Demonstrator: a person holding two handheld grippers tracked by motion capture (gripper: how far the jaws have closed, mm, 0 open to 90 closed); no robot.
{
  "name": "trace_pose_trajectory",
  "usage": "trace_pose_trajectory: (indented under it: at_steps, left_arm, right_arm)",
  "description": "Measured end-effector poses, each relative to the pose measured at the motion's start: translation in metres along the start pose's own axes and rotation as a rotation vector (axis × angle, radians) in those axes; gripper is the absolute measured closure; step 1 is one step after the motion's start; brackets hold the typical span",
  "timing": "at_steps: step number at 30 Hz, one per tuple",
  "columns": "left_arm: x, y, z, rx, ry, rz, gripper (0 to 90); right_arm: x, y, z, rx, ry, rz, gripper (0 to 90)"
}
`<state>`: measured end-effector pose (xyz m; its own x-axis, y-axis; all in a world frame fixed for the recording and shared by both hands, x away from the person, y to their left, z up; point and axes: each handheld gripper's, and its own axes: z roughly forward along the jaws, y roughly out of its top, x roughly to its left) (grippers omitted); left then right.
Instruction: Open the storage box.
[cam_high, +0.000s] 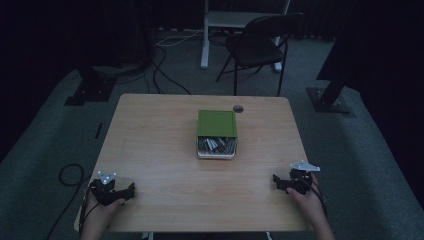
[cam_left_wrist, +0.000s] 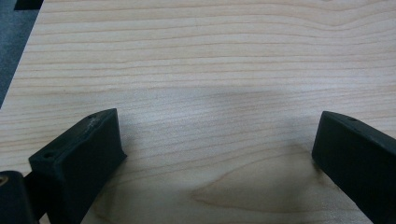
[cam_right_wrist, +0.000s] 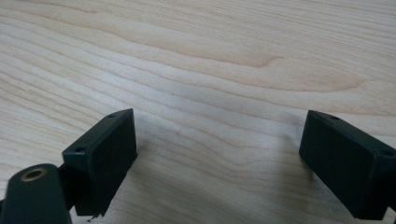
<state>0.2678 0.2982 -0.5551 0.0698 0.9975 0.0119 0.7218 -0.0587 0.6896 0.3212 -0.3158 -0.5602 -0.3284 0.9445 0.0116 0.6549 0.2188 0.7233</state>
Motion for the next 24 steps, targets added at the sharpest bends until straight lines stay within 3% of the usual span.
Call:
trace_pose_trajectory:
  at_steps: [17,21,24]
  left_arm:
    - [-0.0006,-0.0011,-0.001,-0.001,0.0,-0.002,2.4]
    - [-0.0017,-0.0013,-0.0016,-0.001,-0.004,0.013,2.4]
    - [-0.0062,-0.0007,-0.0024,-0.007,0.0,0.056,2.4]
  right_arm:
    - [0.0,0.0,0.0,0.0,0.0,0.0,10.7]
    - [0.0,0.0,0.0,0.0,0.0,0.0,10.7]
    - [0.0,0.0,0.0,0.0,0.0,0.0,10.7]
